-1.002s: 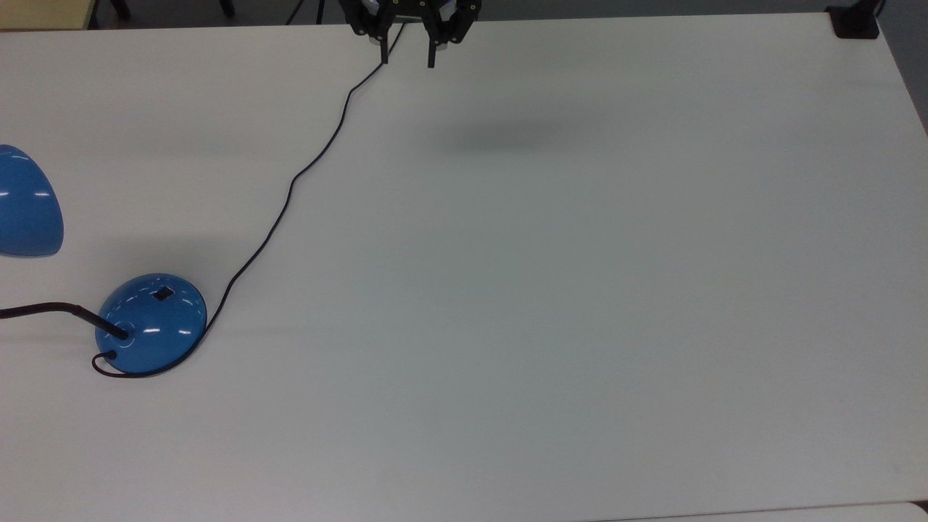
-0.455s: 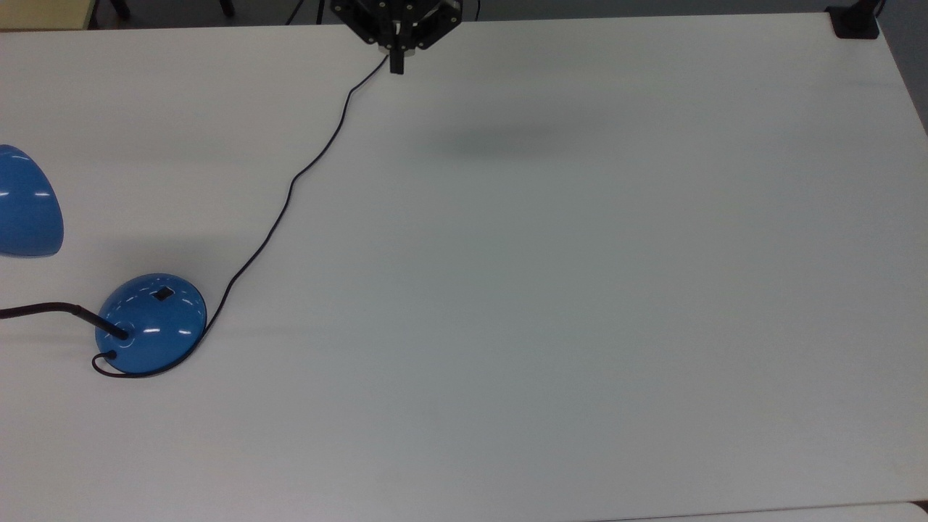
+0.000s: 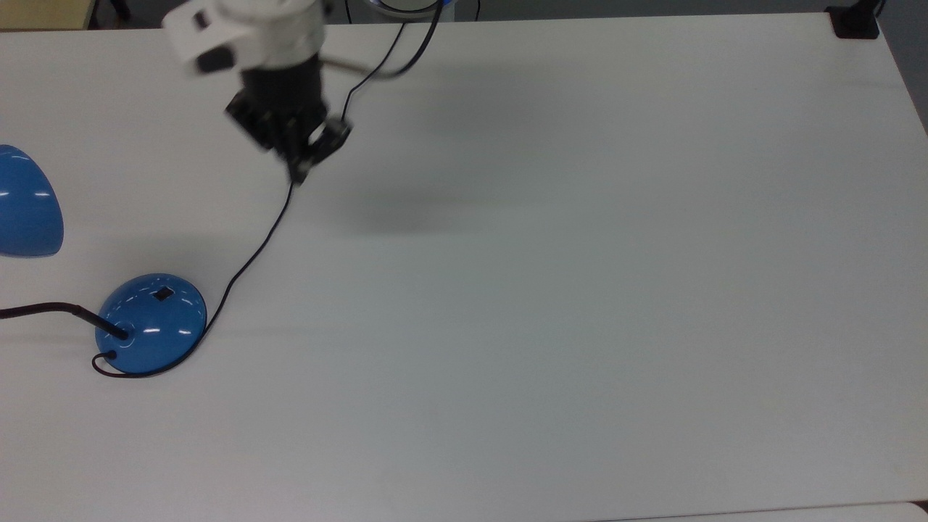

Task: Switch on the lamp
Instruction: 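Move the gripper over the blue lamp base toward its switch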

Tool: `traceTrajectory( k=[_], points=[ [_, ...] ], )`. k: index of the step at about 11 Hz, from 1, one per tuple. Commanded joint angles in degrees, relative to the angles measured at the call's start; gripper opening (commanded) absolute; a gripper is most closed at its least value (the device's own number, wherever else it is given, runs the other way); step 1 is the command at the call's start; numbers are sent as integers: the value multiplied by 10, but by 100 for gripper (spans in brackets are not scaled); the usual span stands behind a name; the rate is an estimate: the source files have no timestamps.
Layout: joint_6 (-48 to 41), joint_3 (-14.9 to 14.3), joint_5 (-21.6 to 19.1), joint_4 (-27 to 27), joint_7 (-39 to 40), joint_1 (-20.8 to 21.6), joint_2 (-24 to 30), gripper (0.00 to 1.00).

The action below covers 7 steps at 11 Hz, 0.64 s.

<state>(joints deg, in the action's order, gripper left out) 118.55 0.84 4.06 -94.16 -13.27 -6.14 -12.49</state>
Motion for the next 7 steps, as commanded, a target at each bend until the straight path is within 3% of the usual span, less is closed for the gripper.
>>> traceTrajectory(
  k=[1,3,7],
  points=[
    [160,-40,-5,-26,-60,-10,-51,0],
    [289,-49,-8,-52,-114,-34,-76,0],
    [403,-56,-4,-56,-118,-62,-140,0]
  ],
)
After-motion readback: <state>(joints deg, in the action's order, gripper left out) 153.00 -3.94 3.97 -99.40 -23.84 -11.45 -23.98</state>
